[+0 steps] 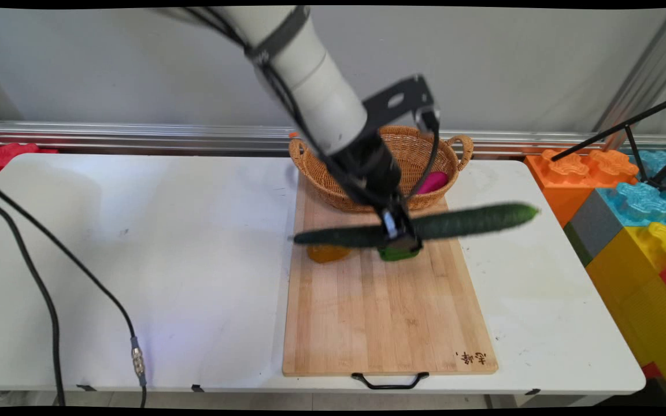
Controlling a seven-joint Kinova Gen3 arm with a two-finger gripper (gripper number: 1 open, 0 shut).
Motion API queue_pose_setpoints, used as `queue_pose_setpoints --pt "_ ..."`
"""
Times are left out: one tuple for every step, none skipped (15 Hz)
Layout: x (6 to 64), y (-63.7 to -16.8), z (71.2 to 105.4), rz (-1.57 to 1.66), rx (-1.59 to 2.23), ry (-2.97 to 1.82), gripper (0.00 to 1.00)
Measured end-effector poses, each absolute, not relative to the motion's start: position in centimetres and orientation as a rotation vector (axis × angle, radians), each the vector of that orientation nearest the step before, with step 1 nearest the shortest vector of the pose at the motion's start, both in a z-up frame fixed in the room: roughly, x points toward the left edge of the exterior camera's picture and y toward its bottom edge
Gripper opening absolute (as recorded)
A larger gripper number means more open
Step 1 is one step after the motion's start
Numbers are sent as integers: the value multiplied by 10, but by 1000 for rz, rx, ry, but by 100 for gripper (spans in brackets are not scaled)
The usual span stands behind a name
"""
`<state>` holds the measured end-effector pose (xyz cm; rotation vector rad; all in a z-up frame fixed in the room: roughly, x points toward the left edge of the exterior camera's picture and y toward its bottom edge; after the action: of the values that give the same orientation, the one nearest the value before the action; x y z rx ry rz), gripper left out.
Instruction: Place the picked object on the cutting board
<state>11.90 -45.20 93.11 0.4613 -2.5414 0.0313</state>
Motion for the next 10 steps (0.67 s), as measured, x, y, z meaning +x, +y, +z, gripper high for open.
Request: queue_pose_setpoints --pt "117 -445 924 15 459 -2548 0" --pt "116 -438 917 0 455 -2556 0" --pt "115 -432 909 -5 447 -2565 0" --pt "114 -429 903 -7 442 -2571 0" --pt "113 -426 894 -3 436 -2578 0" --pt "112 -423 883 1 432 -2587 0" --pt "112 -421 871 8 424 -2597 0" --pt "112 -420 859 27 405 -2608 0" --pt "112 -421 849 47 389 -2617 0" --pt "112 -421 841 65 375 -2623 0"
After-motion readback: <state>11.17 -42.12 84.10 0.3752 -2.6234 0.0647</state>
